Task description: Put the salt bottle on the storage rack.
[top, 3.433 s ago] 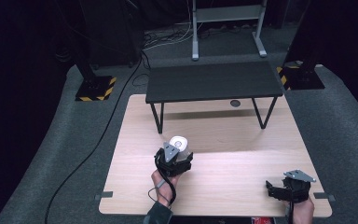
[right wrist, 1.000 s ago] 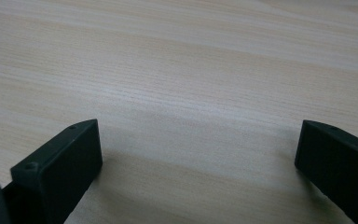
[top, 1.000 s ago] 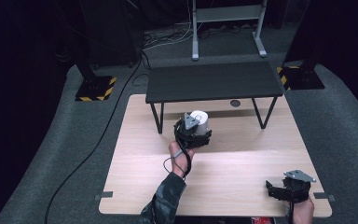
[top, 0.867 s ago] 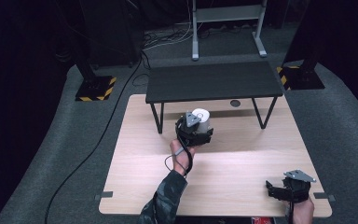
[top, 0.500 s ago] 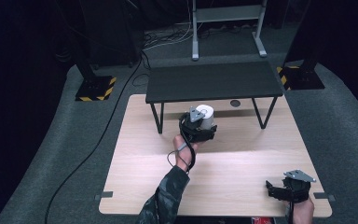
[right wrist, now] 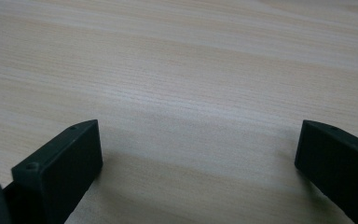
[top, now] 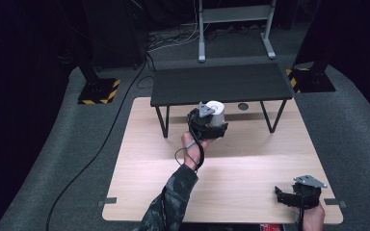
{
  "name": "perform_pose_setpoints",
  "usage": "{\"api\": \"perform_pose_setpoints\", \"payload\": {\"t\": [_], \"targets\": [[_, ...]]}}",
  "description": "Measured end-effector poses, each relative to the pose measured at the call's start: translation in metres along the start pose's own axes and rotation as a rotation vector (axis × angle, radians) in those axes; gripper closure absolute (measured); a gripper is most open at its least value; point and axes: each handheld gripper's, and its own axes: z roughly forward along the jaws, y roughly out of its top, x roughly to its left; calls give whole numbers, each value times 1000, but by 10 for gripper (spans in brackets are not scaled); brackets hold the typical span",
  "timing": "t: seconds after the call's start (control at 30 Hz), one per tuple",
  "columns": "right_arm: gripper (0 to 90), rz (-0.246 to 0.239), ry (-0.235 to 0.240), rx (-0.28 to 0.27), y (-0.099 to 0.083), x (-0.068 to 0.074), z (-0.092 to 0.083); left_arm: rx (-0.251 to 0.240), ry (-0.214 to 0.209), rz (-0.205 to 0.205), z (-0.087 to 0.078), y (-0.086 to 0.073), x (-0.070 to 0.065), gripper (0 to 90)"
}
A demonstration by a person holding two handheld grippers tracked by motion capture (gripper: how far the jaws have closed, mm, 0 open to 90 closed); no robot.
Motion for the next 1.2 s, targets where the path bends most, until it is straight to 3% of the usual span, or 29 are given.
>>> {"api": "perform_pose_setpoints", "payload": {"t": [0.67, 1.2], "targets": [[0, 4, 3, -2, 0, -1, 0, -17, -31, 21, -3, 41, 3, 294], [0, 5, 4, -3, -1, -1, 0, -13, -22, 44, 4, 73, 0, 295]]}}
